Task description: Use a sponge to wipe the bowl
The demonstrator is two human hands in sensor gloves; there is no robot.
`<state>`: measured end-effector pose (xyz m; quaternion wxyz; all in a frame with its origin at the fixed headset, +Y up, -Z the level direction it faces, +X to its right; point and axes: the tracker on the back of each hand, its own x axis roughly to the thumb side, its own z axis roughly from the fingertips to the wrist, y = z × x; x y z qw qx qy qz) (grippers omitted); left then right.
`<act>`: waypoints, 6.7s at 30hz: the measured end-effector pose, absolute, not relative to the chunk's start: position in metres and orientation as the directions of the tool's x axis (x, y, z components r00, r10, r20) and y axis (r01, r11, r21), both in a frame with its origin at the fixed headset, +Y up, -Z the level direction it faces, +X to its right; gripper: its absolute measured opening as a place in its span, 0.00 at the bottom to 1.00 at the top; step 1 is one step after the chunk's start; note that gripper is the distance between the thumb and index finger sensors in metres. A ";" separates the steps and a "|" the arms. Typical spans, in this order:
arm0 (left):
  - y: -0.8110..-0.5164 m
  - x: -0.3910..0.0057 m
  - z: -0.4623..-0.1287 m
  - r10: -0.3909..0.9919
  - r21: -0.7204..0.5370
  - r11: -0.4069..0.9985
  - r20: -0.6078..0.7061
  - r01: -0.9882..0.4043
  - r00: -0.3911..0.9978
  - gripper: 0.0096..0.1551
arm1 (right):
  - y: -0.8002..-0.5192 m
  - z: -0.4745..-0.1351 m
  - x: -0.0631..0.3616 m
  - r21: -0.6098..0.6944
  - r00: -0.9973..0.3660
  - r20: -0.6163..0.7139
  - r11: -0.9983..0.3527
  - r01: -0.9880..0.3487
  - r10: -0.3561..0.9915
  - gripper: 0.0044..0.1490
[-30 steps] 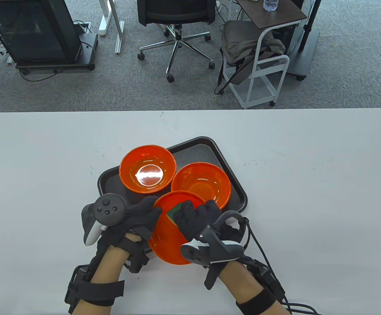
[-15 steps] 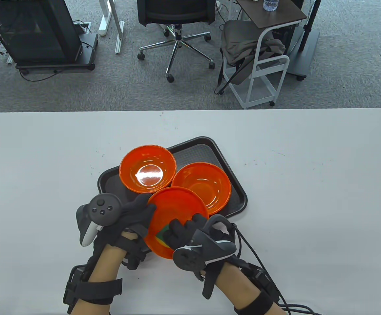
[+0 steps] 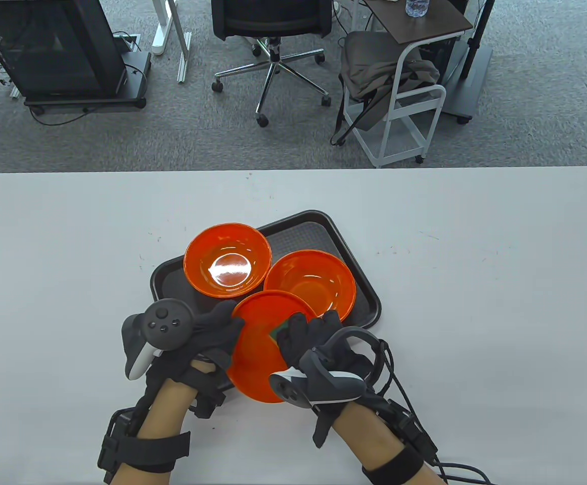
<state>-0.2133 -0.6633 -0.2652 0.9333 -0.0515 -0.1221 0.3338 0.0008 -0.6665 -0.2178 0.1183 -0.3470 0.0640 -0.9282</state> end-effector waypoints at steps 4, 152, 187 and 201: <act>-0.668 -0.204 -0.264 0.645 -0.202 0.764 0.207 -0.613 0.736 0.30 | -0.668 -0.221 0.005 -0.239 -0.729 0.649 -0.968 0.076 -0.218 0.33; -0.664 -0.192 -0.260 0.836 -0.306 0.536 0.321 -0.787 0.444 0.41 | -0.690 -0.255 0.063 0.529 0.159 0.299 -0.025 -0.848 0.941 0.33; -0.650 -0.274 -0.263 0.768 0.260 0.571 0.165 -0.779 0.618 0.33 | -0.677 -0.244 0.059 0.416 0.122 0.384 -0.053 -0.908 0.915 0.34; -0.661 -0.211 -0.262 0.787 -0.097 0.578 0.331 -0.810 0.521 0.35 | -0.675 -0.250 0.082 0.388 0.267 0.403 0.101 -0.916 0.875 0.31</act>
